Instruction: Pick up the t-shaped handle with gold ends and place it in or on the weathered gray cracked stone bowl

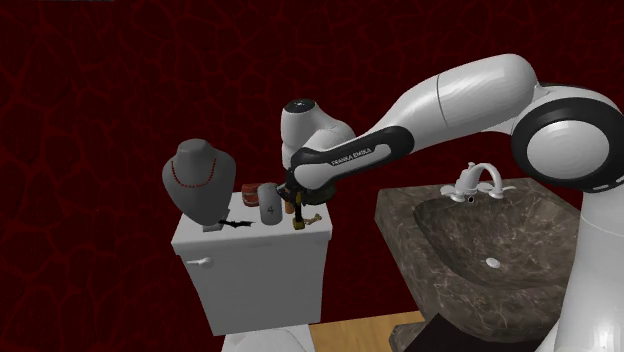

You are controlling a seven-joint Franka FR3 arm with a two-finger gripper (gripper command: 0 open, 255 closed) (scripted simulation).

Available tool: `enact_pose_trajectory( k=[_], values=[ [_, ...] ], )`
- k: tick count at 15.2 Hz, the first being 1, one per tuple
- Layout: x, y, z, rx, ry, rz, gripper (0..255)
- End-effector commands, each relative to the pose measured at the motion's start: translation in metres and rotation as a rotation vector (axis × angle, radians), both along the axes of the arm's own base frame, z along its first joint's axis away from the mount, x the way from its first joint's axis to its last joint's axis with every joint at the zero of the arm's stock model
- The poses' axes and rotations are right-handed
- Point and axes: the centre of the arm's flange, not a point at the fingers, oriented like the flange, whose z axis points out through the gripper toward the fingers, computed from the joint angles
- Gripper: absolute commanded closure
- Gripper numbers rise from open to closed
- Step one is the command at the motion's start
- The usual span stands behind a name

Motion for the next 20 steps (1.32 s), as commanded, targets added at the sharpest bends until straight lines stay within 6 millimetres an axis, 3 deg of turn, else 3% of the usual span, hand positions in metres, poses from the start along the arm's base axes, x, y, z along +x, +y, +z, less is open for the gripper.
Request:
enact_pose_trajectory(
  k=[1,6,20],
  values=[
    [0.0,0.0,0.0,0.0,0.0,0.0,255],
    [0.0,0.0,0.0,0.0,0.0,0.0,255],
    [0.0,0.0,0.074,0.0,0.0,0.0,255]
  ],
)
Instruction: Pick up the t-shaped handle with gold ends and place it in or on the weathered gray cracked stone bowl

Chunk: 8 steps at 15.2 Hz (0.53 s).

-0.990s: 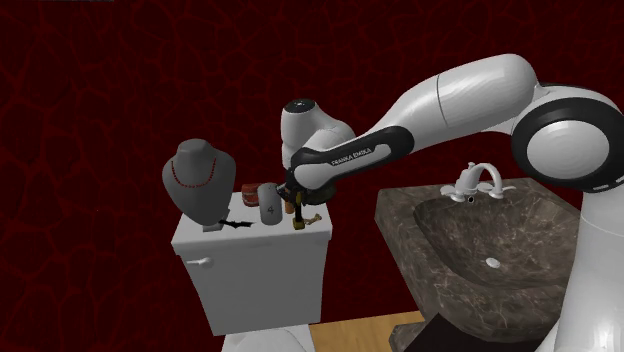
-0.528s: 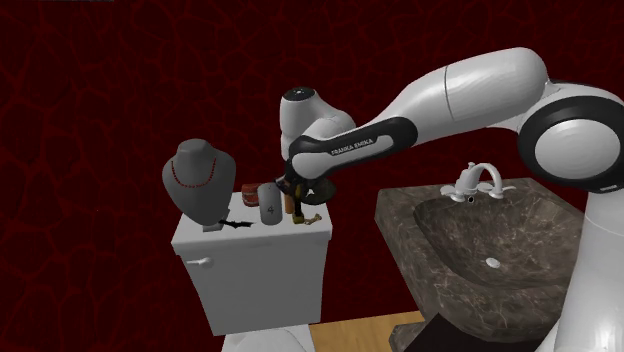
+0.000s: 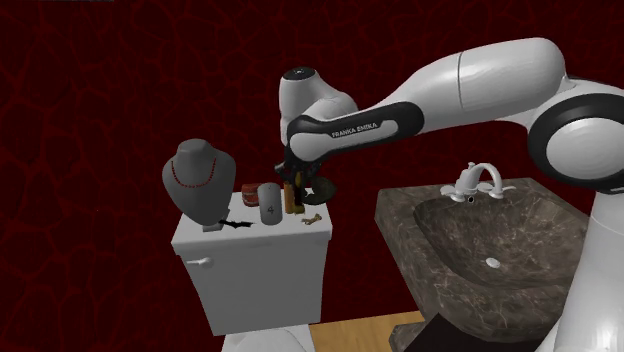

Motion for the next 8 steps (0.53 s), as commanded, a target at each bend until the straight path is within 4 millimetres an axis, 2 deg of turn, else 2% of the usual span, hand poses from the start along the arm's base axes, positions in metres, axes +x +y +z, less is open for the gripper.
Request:
enact_pose_trajectory(
  k=[1,8],
  values=[
    [0.0,0.0,0.012,0.0,0.0,0.0,255],
    [0.0,0.0,0.049,0.0,0.0,0.0,255]
  ],
)
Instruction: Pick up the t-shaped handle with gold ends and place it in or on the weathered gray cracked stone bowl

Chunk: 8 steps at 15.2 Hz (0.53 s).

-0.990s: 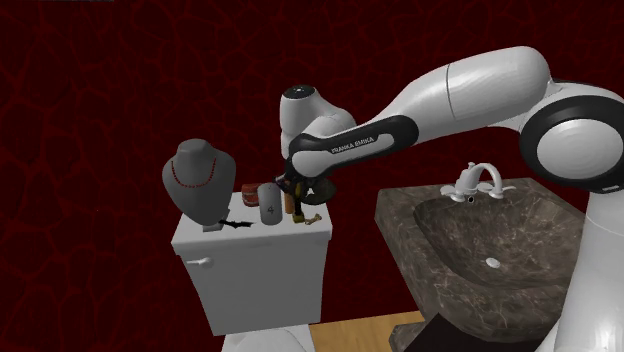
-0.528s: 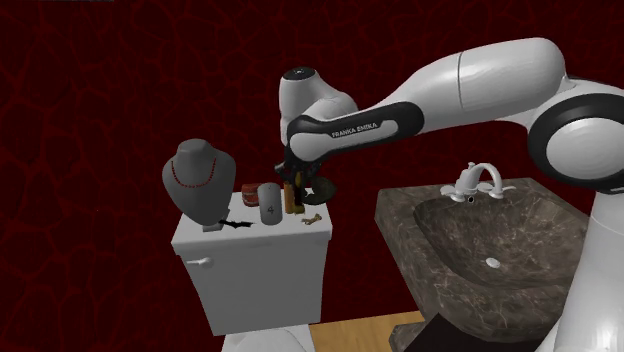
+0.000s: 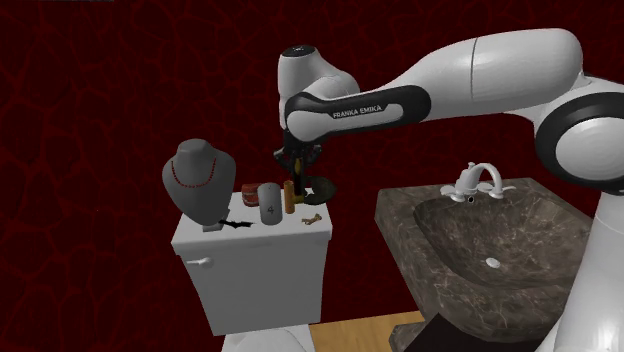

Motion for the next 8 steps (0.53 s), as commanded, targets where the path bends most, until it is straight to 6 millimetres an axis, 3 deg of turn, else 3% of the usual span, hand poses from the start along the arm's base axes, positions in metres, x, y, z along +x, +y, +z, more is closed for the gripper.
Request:
enact_pose_trajectory(
  k=[1,8],
  values=[
    [0.002,-0.001,0.01,0.0,0.0,0.0,255],
    [0.051,-0.075,0.034,0.0,0.0,0.0,255]
  ],
)
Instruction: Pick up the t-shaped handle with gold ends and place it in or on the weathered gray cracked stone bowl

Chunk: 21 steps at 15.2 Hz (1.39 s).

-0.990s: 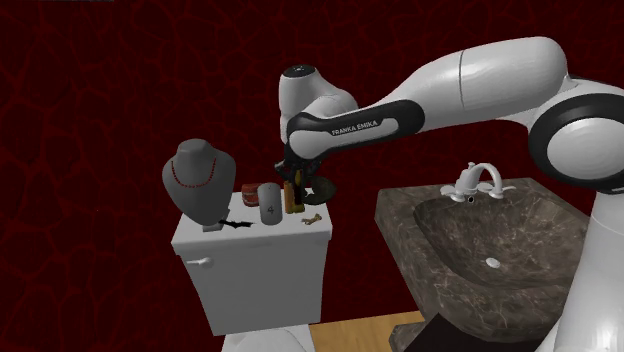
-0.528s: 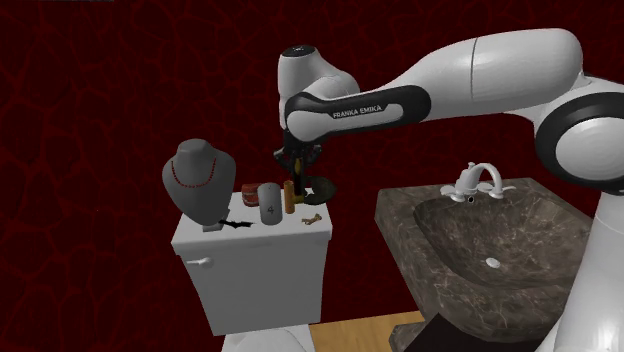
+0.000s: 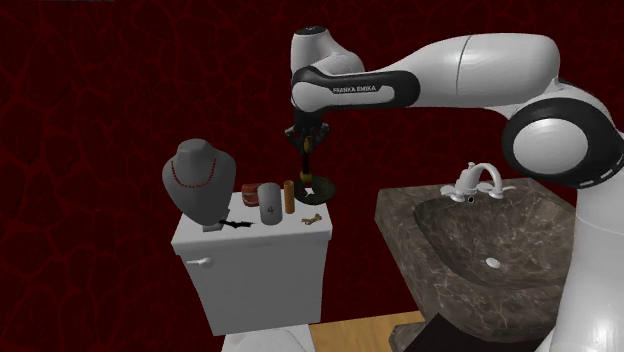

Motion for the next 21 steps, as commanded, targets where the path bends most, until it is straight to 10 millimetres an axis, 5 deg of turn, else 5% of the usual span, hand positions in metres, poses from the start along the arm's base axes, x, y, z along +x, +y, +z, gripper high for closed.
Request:
enact_pose_trajectory(
  k=[1,7,21],
  values=[
    [0.014,-0.019,0.008,0.0,0.0,0.001,255],
    [0.054,-0.08,0.028,0.0,0.0,0.001,255],
    [0.054,-0.08,-0.046,0.0,0.0,0.001,255]
  ],
)
